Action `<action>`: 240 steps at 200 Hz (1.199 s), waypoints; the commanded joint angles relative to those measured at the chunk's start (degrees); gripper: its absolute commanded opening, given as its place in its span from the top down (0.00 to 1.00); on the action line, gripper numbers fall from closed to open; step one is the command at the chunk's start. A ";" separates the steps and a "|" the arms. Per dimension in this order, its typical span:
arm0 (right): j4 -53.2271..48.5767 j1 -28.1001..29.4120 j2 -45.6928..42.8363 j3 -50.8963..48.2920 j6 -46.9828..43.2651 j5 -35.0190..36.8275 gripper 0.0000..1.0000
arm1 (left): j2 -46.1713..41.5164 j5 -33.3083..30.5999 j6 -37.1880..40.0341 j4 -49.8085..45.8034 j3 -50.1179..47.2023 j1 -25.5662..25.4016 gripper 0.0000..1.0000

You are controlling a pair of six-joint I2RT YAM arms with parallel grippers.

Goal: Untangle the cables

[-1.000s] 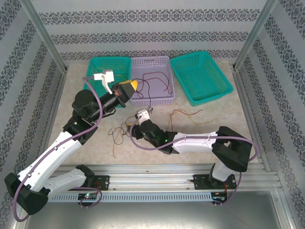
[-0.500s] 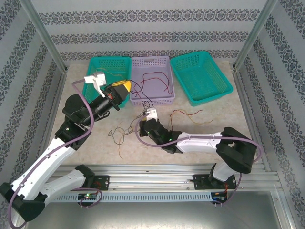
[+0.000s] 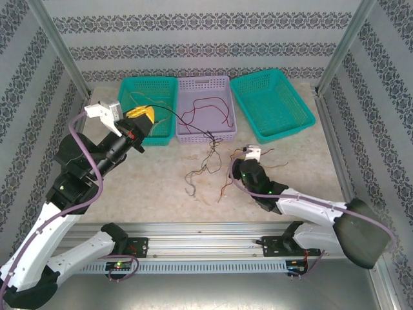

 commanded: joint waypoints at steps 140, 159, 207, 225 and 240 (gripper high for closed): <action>-15.92 -38.04 -12.96 -2.07 6.22 -23.52 1.00 | -4.70 -13.00 13.05 -18.16 2.75 -0.67 1.00; -15.95 -42.41 -12.58 -2.21 6.75 -25.08 1.00 | -6.36 -16.13 13.56 -21.28 2.81 -0.70 1.00; -18.77 -48.82 -15.42 -1.84 7.44 -24.91 1.00 | -9.52 -24.08 15.79 -28.76 3.55 -0.66 1.00; -20.39 -50.03 -16.96 -1.48 7.18 -23.95 1.00 | -10.92 -24.75 15.98 -29.65 3.08 -0.71 1.00; -21.01 -51.52 -18.19 -1.63 7.48 -23.67 1.00 | -11.02 -25.82 16.53 -30.71 3.12 -0.66 1.00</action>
